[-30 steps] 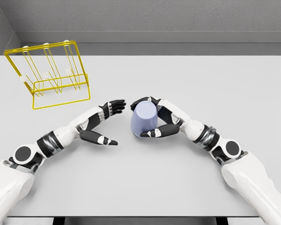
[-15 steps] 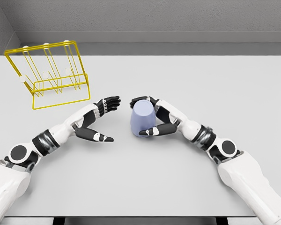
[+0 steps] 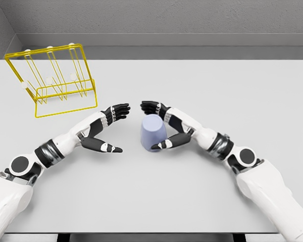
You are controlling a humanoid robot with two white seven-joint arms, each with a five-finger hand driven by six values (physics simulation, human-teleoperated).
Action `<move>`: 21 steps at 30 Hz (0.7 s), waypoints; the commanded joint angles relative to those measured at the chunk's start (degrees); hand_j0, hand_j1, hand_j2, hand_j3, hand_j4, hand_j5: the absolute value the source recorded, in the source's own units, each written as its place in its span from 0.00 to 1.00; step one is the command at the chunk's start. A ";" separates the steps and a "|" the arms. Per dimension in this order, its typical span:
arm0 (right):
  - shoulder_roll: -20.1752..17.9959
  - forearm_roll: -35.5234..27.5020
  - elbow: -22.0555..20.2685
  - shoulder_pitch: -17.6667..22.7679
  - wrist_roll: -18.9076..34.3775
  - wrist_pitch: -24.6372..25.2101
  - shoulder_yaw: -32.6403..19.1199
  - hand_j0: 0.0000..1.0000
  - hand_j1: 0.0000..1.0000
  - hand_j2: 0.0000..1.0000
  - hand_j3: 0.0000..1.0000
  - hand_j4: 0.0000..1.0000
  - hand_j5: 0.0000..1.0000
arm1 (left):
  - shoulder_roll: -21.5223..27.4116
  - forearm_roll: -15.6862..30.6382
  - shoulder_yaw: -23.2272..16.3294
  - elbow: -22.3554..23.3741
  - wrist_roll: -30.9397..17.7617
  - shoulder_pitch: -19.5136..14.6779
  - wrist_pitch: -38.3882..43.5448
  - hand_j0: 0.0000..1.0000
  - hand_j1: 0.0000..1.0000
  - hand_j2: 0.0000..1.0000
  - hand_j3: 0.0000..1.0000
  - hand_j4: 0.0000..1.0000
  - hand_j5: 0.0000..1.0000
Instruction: Place the cup on the cup holder with both arms
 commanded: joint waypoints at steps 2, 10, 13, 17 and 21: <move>-1.82 -0.25 -0.15 0.00 0.00 -0.12 -0.24 1.00 1.00 1.00 1.00 1.00 1.00 | -0.02 0.39 0.01 -0.01 0.00 0.00 -0.02 1.00 1.00 1.00 1.00 1.00 1.00; -5.16 -0.34 0.03 -0.44 0.00 -0.12 -1.38 1.00 1.00 1.00 1.00 1.00 1.00 | -0.02 0.30 0.01 -0.18 0.00 -0.44 -0.10 1.00 1.00 1.00 1.00 1.00 1.00; -8.58 -0.42 0.12 -0.79 0.00 -0.21 -3.05 1.00 1.00 1.00 1.00 1.00 1.00 | -1.77 -2.07 0.01 -0.01 0.00 -0.70 -0.19 1.00 1.00 1.00 1.00 1.00 1.00; -11.84 -0.34 -0.06 -0.88 0.00 -0.30 -9.29 1.00 1.00 1.00 1.00 1.00 1.00 | -5.64 -3.83 0.01 -0.01 0.00 -0.70 -0.46 1.00 1.00 1.00 1.00 1.00 1.00; -18.16 -0.34 -0.76 -5.09 0.00 -0.30 -9.03 1.00 1.00 1.00 1.00 1.00 1.00 | -7.84 -5.50 -0.43 -0.09 0.00 -0.97 -0.19 1.00 1.00 1.00 1.00 1.00 1.00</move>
